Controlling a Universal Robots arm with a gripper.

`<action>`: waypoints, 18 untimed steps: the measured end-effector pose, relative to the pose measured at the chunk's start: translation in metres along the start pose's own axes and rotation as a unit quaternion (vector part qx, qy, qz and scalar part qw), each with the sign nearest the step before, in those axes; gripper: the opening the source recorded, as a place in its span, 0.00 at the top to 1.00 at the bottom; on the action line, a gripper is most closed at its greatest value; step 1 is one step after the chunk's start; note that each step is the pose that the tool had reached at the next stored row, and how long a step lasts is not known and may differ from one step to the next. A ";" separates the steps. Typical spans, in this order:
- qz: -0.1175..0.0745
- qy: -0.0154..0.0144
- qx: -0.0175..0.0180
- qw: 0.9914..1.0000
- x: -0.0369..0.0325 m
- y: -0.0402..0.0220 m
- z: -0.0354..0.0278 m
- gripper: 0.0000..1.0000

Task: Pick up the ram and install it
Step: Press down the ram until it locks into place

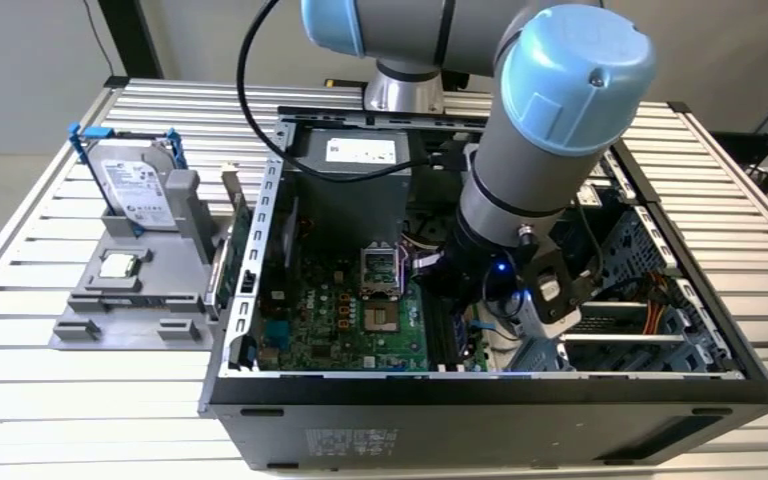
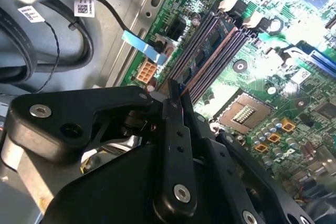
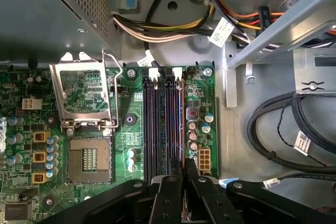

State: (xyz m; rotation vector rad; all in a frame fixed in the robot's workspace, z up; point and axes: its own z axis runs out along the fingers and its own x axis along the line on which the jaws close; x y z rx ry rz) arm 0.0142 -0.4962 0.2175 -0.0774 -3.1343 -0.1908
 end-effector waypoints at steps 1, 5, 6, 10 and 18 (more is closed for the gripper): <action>0.000 0.000 0.000 1.000 0.0000 -0.0001 0.0005 1.00; 0.000 0.000 -0.001 1.000 -0.0001 0.0005 0.0011 1.00; 0.000 0.000 -0.002 1.000 -0.0001 0.0012 0.0019 1.00; 0.000 0.000 -0.002 1.000 0.0000 0.0009 0.0026 1.00; 0.000 0.000 -0.003 1.000 0.0000 0.0006 0.0053 1.00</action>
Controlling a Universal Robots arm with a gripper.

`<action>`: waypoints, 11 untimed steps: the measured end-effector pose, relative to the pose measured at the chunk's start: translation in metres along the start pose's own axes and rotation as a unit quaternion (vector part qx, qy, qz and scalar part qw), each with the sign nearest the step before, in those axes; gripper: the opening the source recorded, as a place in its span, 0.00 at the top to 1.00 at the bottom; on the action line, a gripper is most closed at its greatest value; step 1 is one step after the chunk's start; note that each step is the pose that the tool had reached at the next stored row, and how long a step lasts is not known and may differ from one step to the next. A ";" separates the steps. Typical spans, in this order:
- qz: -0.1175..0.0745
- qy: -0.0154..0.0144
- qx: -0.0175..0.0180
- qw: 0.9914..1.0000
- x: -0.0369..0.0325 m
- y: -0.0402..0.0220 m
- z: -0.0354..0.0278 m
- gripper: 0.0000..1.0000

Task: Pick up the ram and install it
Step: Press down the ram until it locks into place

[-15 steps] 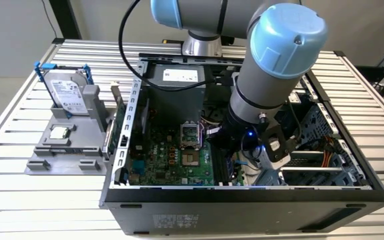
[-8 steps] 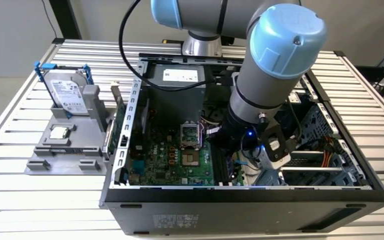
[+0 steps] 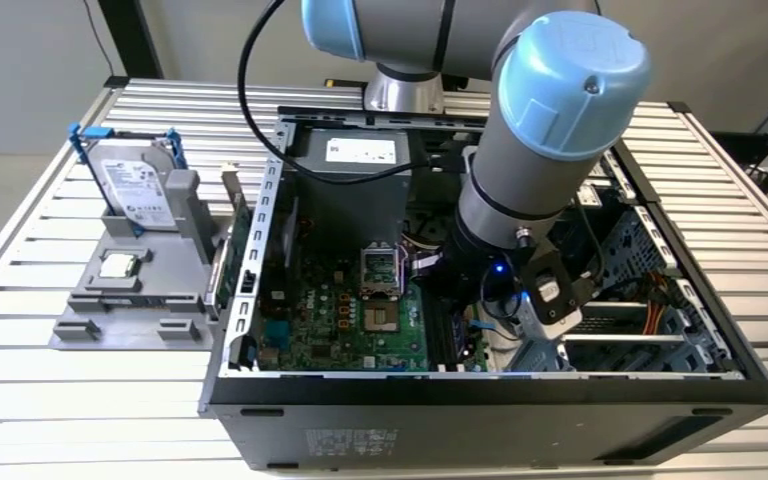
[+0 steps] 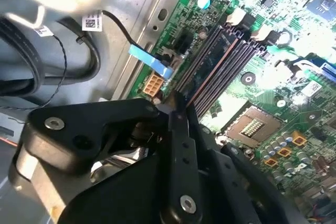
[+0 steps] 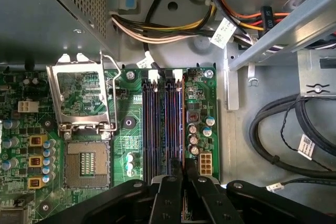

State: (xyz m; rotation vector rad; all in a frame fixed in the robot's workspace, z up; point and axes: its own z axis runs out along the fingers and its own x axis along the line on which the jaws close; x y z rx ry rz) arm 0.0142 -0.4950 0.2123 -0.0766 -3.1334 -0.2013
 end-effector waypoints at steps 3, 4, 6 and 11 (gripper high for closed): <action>0.000 0.000 0.000 1.000 0.0000 0.0000 0.0000 1.00; 0.000 0.000 0.000 1.000 0.0000 0.0000 0.0000 1.00; 0.000 0.000 0.000 1.000 0.0000 0.0000 0.0000 1.00; -0.001 0.000 0.000 1.000 -0.0001 0.0005 -0.0032 1.00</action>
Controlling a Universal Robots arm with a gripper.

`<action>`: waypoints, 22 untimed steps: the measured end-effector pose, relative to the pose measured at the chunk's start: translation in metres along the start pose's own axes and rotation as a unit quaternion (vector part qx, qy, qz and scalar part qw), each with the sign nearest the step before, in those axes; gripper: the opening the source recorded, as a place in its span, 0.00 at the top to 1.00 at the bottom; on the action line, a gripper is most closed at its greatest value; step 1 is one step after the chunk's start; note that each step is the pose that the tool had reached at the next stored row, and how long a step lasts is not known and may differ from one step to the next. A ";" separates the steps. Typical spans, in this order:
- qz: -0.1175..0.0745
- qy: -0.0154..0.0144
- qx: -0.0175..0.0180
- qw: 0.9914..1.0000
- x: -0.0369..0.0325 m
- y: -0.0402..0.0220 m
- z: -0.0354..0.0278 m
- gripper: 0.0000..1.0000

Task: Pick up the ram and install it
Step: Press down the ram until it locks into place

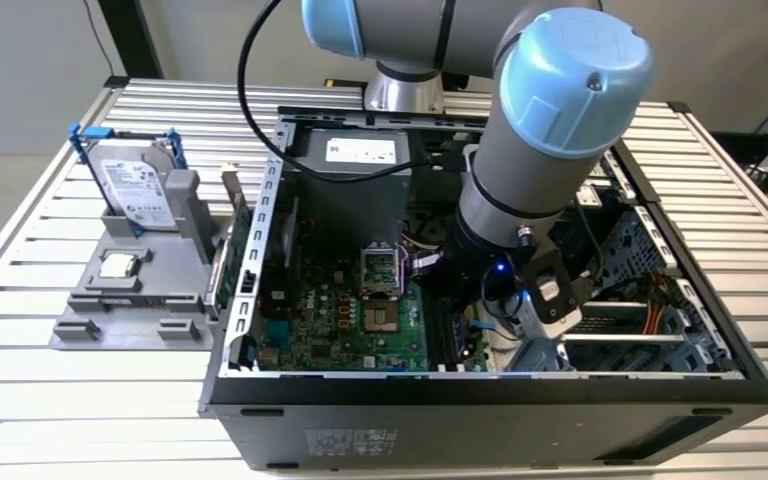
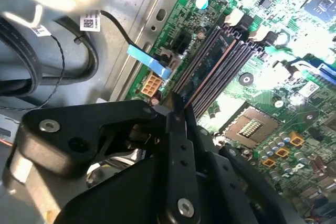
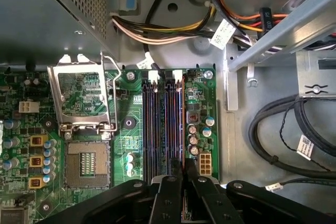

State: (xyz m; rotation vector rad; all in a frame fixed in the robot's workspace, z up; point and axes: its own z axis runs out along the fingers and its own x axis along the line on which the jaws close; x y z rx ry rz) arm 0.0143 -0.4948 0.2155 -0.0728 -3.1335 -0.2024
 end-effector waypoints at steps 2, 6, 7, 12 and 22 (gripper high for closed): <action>-0.001 0.000 0.000 1.000 0.0001 0.0000 -0.0003 1.00; -0.012 0.002 0.000 1.000 0.0002 -0.0001 -0.0004 1.00; -0.012 0.002 0.001 1.000 0.0002 -0.0001 -0.0004 1.00; -0.006 0.001 0.001 1.000 0.0003 -0.0002 0.0002 1.00; 0.002 0.000 0.001 1.000 0.0003 -0.0006 0.0035 1.00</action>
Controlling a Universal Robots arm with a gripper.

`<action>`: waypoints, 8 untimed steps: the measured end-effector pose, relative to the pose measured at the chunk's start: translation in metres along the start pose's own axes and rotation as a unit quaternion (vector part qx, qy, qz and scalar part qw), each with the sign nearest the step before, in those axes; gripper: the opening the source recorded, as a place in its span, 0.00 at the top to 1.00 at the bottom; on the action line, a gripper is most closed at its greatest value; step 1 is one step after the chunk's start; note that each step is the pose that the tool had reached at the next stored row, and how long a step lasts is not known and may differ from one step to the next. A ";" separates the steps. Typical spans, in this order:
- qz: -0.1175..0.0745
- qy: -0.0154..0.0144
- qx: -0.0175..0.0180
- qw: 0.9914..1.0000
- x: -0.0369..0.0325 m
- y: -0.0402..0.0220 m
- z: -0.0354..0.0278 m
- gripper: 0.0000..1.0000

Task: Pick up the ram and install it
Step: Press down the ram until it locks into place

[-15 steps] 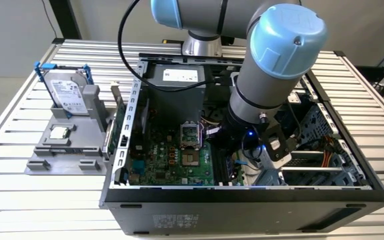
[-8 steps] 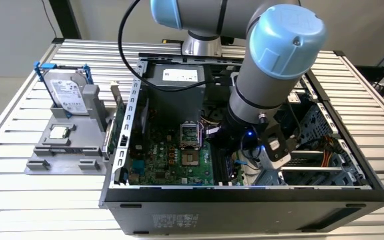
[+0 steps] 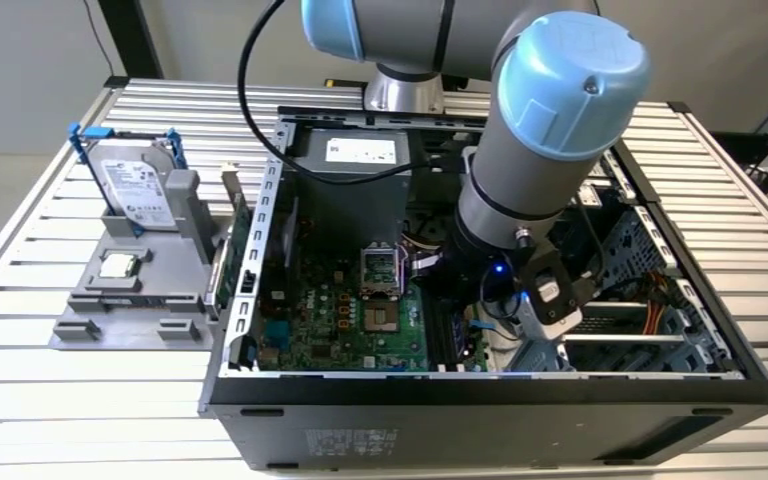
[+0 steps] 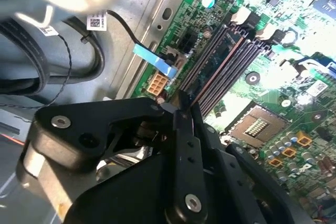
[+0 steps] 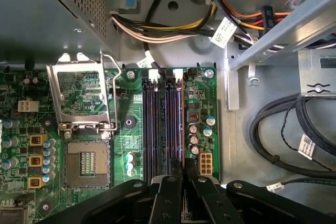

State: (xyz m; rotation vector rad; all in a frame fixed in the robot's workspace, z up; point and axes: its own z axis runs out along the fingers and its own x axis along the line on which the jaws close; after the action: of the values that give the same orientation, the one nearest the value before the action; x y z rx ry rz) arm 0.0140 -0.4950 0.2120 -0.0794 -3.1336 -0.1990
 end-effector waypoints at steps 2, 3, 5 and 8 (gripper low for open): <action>0.001 0.000 0.000 1.000 0.0000 0.0000 0.0003 1.00; 0.001 0.000 0.000 1.000 0.0000 -0.0001 0.0004 1.00; 0.001 0.000 0.000 1.000 0.0000 -0.0001 0.0005 1.00; 0.001 0.000 0.000 1.000 0.0000 0.0000 0.0006 1.00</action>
State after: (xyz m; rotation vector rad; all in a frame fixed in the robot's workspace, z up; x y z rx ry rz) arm 0.0140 -0.4950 0.2114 -0.0829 -3.1337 -0.1990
